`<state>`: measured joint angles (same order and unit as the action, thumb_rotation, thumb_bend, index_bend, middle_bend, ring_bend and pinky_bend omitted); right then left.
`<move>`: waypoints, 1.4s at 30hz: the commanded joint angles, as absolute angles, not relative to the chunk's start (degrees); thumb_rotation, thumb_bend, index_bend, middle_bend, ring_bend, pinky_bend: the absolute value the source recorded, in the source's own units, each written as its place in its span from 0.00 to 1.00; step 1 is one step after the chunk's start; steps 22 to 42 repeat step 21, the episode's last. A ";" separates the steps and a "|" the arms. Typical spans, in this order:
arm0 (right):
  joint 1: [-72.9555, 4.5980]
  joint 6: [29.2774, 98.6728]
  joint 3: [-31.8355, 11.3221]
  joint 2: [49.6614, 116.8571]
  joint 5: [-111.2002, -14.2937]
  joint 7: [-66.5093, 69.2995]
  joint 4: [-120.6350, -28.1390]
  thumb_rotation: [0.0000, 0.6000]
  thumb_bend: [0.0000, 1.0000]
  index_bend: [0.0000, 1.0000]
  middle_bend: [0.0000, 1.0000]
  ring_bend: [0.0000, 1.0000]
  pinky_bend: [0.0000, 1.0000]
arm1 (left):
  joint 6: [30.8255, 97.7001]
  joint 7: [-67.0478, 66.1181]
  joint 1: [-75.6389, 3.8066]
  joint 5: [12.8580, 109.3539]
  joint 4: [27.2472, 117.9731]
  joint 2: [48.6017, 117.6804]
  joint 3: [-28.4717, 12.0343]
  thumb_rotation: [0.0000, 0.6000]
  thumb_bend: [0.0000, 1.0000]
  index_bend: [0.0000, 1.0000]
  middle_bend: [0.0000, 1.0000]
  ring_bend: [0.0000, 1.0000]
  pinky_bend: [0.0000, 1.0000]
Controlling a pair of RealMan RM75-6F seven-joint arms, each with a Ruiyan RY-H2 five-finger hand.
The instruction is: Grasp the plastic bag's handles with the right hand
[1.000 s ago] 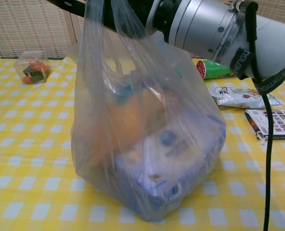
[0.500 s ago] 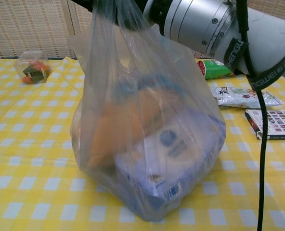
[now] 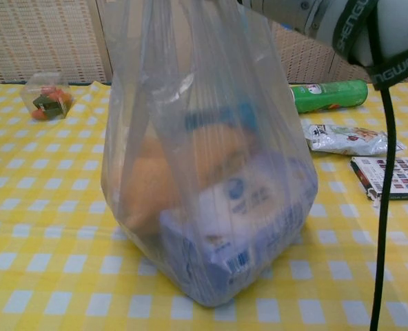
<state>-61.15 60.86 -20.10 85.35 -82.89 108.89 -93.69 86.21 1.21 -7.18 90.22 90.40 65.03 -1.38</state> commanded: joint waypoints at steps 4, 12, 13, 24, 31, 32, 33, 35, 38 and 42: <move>-62.59 57.85 -29.99 77.66 -78.48 105.55 -103.66 1.00 0.42 1.00 0.95 0.81 0.96 | 85.66 1.19 -7.34 90.14 90.43 65.16 -1.24 1.00 0.22 0.00 0.02 0.04 0.00; -62.79 55.52 -40.65 68.93 -70.79 98.17 -113.81 1.00 0.42 1.00 0.95 0.81 0.96 | 84.17 0.92 -7.83 89.36 90.29 65.50 -1.20 1.00 0.22 0.00 0.02 0.04 0.00; -62.61 55.28 -41.07 68.35 -70.04 97.19 -114.59 1.00 0.42 1.00 0.95 0.81 0.96 | 84.07 0.78 -7.85 89.32 90.31 65.55 -1.18 1.00 0.22 0.00 0.02 0.04 0.00; -61.09 53.95 -41.49 68.31 -66.47 93.31 -115.22 1.00 0.42 1.00 0.95 0.81 0.96 | 84.75 -0.31 -7.49 89.34 90.92 65.63 -1.15 1.00 0.22 0.00 0.02 0.04 0.00; -61.09 53.95 -41.49 68.31 -66.47 93.31 -115.22 1.00 0.42 1.00 0.95 0.81 0.96 | 84.75 -0.31 -7.49 89.34 90.92 65.63 -1.15 1.00 0.22 0.00 0.02 0.04 0.00; -61.09 53.95 -41.49 68.31 -66.47 93.31 -115.22 1.00 0.42 1.00 0.95 0.81 0.96 | 84.75 -0.31 -7.49 89.34 90.92 65.63 -1.15 1.00 0.22 0.00 0.02 0.04 0.00; -61.09 53.95 -41.49 68.31 -66.47 93.31 -115.22 1.00 0.42 1.00 0.95 0.81 0.96 | 84.75 -0.31 -7.49 89.34 90.92 65.63 -1.15 1.00 0.22 0.00 0.02 0.04 0.00; -61.09 53.95 -41.49 68.31 -66.47 93.31 -115.22 1.00 0.42 1.00 0.95 0.81 0.96 | 84.75 -0.31 -7.49 89.34 90.92 65.63 -1.15 1.00 0.22 0.00 0.02 0.04 0.00; -61.09 53.95 -41.49 68.31 -66.47 93.31 -115.22 1.00 0.42 1.00 0.95 0.81 0.96 | 84.75 -0.31 -7.49 89.34 90.92 65.63 -1.15 1.00 0.22 0.00 0.02 0.04 0.00; -61.09 53.95 -41.49 68.31 -66.47 93.31 -115.22 1.00 0.42 1.00 0.95 0.81 0.96 | 84.75 -0.31 -7.49 89.34 90.92 65.63 -1.15 1.00 0.22 0.00 0.02 0.04 0.00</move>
